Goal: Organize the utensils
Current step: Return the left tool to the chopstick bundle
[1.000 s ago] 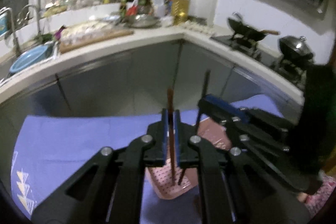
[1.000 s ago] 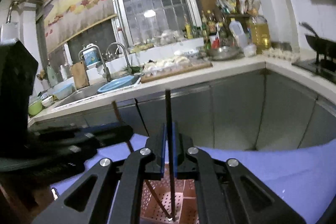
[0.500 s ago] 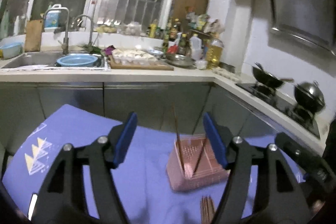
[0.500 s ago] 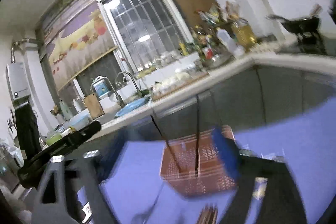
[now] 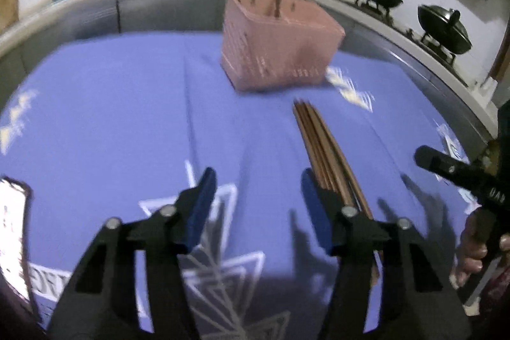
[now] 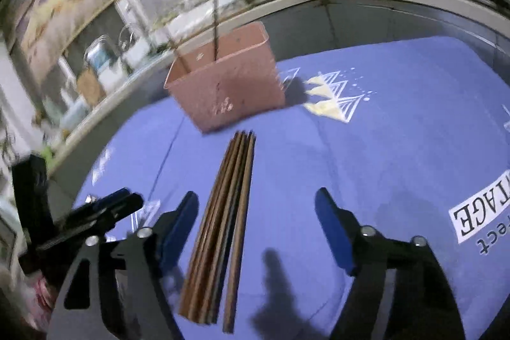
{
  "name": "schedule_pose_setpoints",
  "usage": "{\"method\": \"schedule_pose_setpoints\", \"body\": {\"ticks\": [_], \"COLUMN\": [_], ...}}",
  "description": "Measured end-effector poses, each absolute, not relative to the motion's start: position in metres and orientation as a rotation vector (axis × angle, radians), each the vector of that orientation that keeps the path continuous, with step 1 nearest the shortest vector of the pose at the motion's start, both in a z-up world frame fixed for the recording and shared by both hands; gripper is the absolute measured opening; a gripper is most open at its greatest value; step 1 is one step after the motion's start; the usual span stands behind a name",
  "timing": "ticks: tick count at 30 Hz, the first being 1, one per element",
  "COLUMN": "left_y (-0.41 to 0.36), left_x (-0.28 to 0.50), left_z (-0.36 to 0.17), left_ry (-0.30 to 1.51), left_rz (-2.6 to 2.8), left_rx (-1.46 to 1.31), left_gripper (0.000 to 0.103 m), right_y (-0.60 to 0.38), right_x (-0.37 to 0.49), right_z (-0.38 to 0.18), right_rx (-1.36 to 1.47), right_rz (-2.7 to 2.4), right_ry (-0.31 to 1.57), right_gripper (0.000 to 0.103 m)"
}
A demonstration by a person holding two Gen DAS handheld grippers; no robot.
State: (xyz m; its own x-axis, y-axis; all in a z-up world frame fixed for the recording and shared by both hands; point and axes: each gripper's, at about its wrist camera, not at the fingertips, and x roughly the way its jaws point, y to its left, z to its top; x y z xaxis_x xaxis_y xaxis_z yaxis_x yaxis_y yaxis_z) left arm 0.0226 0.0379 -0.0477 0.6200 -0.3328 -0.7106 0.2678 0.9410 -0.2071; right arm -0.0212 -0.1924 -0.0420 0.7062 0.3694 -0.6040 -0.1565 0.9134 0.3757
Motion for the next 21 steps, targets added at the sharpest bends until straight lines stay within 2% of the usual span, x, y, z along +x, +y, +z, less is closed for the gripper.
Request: {"method": "schedule_pose_setpoints", "body": {"ticks": [2,4,17,21], "left_y": [0.036,0.033,0.019,0.018], "left_x": [0.022,0.019,0.016,0.016], "left_z": [-0.056,-0.061,-0.072,-0.073], "left_ry": [0.877,0.903,0.951,0.961], "left_rz": [-0.376,-0.391,-0.393,-0.397], "left_rx": [-0.115,-0.125,-0.126,-0.126], "left_gripper": [0.042,0.042,0.042,0.042], "right_y": [-0.188,-0.183,-0.195,-0.191], "right_x": [-0.026,-0.028,-0.025,-0.025], "right_z": [-0.044,-0.047,-0.059,-0.062], "right_rx": [0.280,0.261,0.308,0.276], "right_rz": [0.308,0.319,0.292,0.305], "right_ry": [0.734,0.745,0.808,0.834], "right_gripper": [0.063,0.055,0.053,0.043]}}
